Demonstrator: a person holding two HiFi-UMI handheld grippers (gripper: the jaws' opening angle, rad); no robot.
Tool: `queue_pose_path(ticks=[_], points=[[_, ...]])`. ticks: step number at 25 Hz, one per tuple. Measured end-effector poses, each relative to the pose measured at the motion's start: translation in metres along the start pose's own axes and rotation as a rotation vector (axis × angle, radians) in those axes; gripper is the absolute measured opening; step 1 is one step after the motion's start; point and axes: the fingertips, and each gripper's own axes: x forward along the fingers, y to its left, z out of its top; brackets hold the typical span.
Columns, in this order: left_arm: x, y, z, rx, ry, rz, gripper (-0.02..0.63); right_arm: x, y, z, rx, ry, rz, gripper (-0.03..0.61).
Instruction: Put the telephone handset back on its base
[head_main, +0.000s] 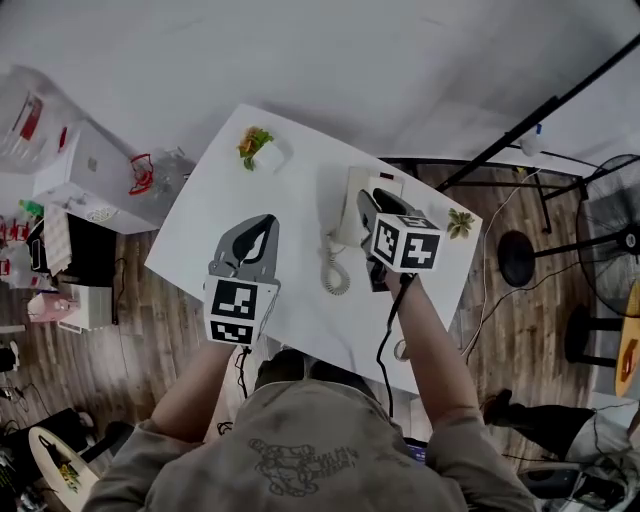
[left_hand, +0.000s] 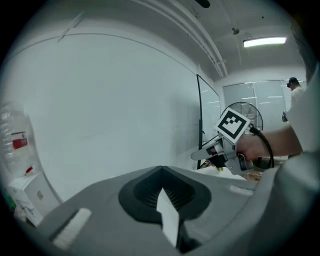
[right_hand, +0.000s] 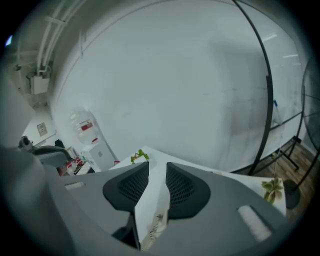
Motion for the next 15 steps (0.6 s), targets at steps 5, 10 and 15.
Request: queue_pose_path(ticks=[5,10,15], points=[[-0.019,-0.025,0.056,0.071,-0.104,-0.071,0.002,-0.078,0.035,0.044,-0.147,-0.185,0.063,0.103],[-0.047,-0.048,0.1,0.102,-0.203,-0.114,0.002,-0.151,0.056,0.061,-0.188,-0.304,0.076,0.08],[-0.073,-0.067,0.124,0.154,-0.253,-0.152,0.002,-0.218,0.061,0.064,-0.169,-0.408,0.053,0.042]])
